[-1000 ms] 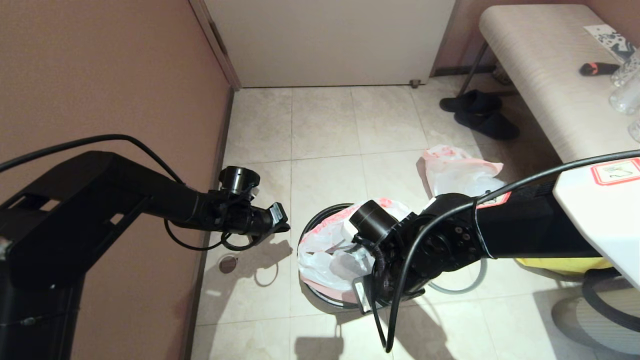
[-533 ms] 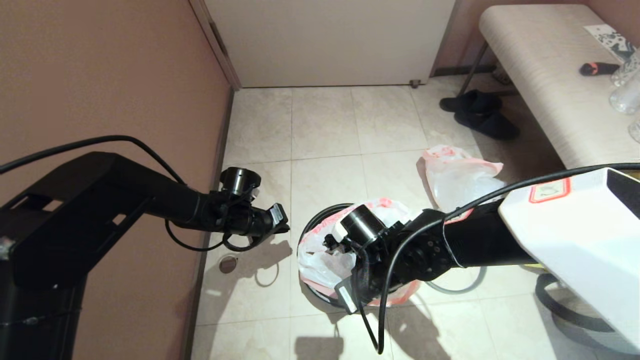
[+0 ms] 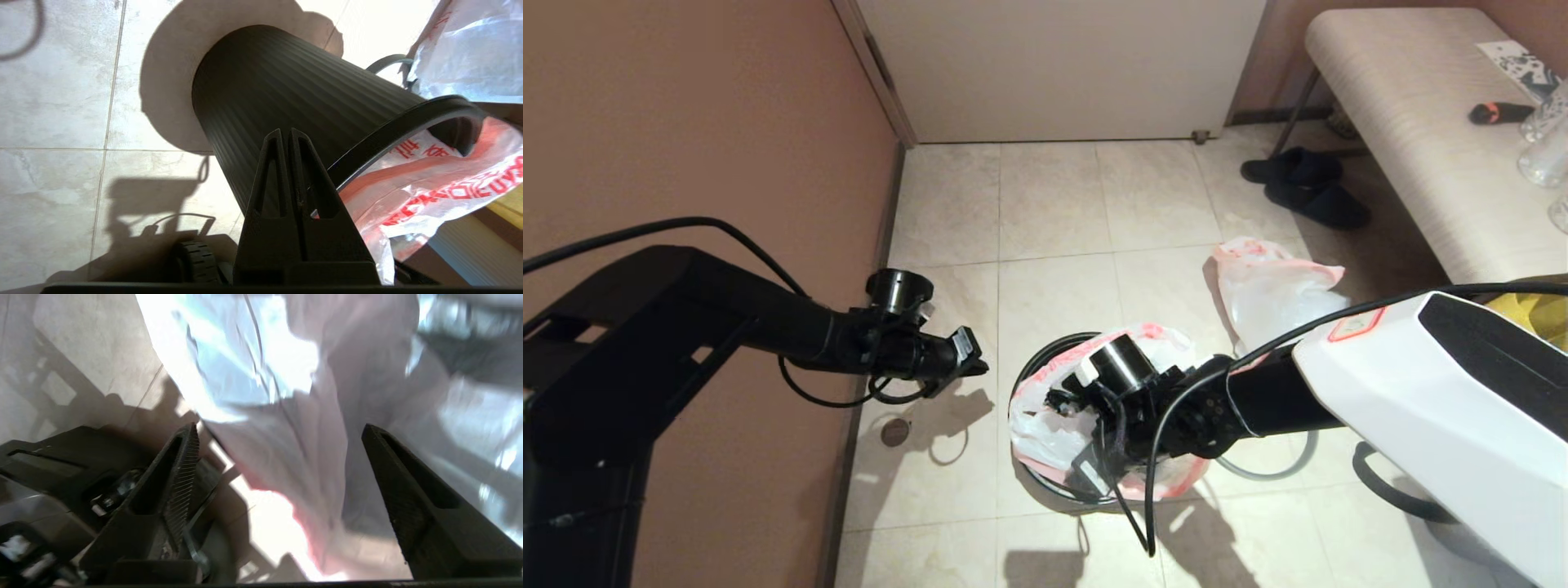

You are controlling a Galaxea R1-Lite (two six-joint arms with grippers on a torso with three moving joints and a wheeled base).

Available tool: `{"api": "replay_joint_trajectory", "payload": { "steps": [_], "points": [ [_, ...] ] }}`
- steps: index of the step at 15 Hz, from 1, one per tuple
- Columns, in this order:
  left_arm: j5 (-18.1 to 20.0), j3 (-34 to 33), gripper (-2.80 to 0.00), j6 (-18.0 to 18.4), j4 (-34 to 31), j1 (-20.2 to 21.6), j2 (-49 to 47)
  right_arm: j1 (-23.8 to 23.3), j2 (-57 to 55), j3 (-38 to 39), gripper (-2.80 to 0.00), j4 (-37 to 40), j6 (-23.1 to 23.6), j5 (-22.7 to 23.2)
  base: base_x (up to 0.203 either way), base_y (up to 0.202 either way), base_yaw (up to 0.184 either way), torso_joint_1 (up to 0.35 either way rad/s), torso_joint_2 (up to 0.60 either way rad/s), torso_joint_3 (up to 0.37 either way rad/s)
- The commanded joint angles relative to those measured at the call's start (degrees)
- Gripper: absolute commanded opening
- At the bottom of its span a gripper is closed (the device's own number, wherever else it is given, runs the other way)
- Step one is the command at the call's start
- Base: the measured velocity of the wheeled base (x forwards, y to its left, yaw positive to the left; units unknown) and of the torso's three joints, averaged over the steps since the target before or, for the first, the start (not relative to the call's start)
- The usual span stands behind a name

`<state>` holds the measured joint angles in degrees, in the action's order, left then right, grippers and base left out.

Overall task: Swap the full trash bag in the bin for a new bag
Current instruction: Put the new garbage bag on the trash can

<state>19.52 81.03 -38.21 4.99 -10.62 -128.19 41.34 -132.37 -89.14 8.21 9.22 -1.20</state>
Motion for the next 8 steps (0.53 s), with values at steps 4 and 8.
{"api": "replay_joint_trajectory", "payload": {
  "steps": [4, 8],
  "points": [
    [0.87, 0.18, -2.8, -0.29, -0.06, 1.12, 0.57, -1.3, -3.17, 0.09, -2.8, -3.95, 6.52, 2.6, 0.0, 0.0, 0.0, 0.0, 0.0, 0.0],
    [0.87, 0.53, -2.8, -0.29, -0.15, 1.04, 0.31, -0.6, -1.92, 1.06, -2.8, -3.99, 7.1, 4.45, 0.0, 0.0, 0.0, 0.0, 0.0, 0.0]
  ]
}}
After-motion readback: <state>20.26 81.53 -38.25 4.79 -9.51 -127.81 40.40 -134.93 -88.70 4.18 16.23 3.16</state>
